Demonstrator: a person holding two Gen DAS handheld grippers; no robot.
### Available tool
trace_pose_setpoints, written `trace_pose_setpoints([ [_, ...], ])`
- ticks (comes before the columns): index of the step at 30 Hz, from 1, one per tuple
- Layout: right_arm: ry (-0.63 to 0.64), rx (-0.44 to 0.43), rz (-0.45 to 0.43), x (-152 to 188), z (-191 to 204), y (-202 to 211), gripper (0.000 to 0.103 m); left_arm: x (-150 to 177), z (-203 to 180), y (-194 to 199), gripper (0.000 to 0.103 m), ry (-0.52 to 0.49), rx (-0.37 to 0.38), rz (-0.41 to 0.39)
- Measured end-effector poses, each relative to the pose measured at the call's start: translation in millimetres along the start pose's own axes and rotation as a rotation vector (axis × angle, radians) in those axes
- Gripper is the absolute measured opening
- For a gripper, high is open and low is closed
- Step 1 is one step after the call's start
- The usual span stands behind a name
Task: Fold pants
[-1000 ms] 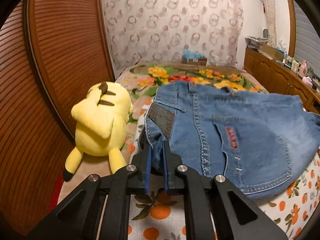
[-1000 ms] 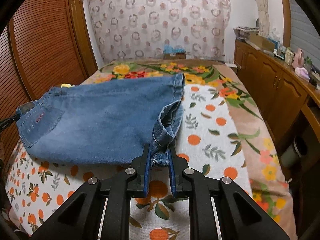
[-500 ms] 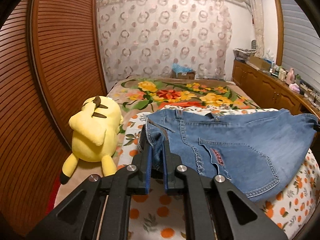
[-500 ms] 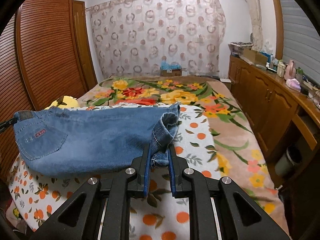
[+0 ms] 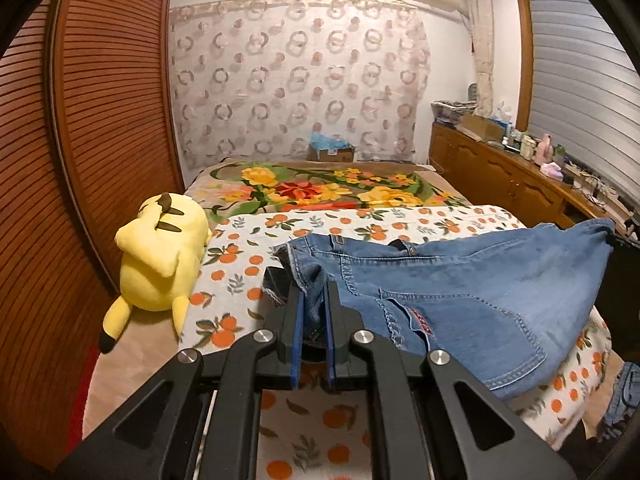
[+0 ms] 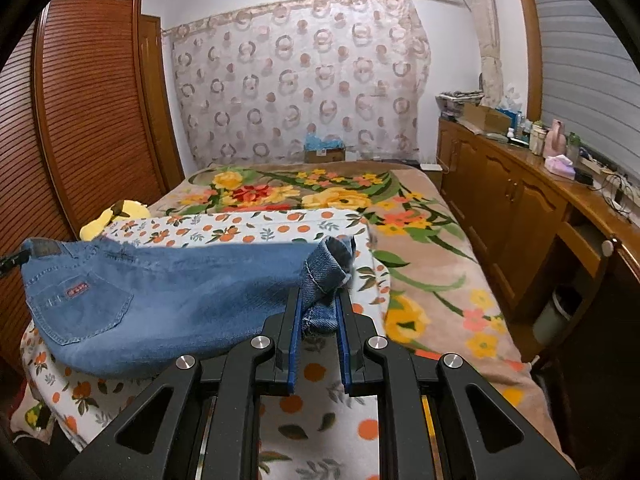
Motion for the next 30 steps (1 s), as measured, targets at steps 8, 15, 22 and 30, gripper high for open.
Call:
trace_pose_setpoints([
  [8, 0.004, 0.015, 0.004, 12.3, 1.9, 12.7, 0.015, 20.5, -13.6, 27.7, 0.010, 0.011, 0.032, 0.032],
  [15, -0.036, 0.022, 0.060, 35.8, -1.8, 6.0, 0.016, 65.0, -14.4, 27.5, 0.010, 0.027, 0.032, 0.116],
  [22, -0.082, 0.029, 0.123, 53.1, -4.7, -14.6, 0.016, 79.7, -6.5, 23.7, 0.014, 0.017, 0.022, 0.156],
  [30, -0.093, 0.022, 0.125, 45.2, -8.8, -16.0, 0.016, 68.1, -5.2, 28.8, 0.055, 0.004, 0.028, 0.128],
])
Point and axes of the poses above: each gripper's, at about its wrist camera, not at the fingertips, and y roughly against the way its jaws point, z to its left, x to its underside, the point moved 10 cm from there along -y, roughly the way its jaws point, and after that the axes turned 11 degrees about -z, right-handed, at the moved point
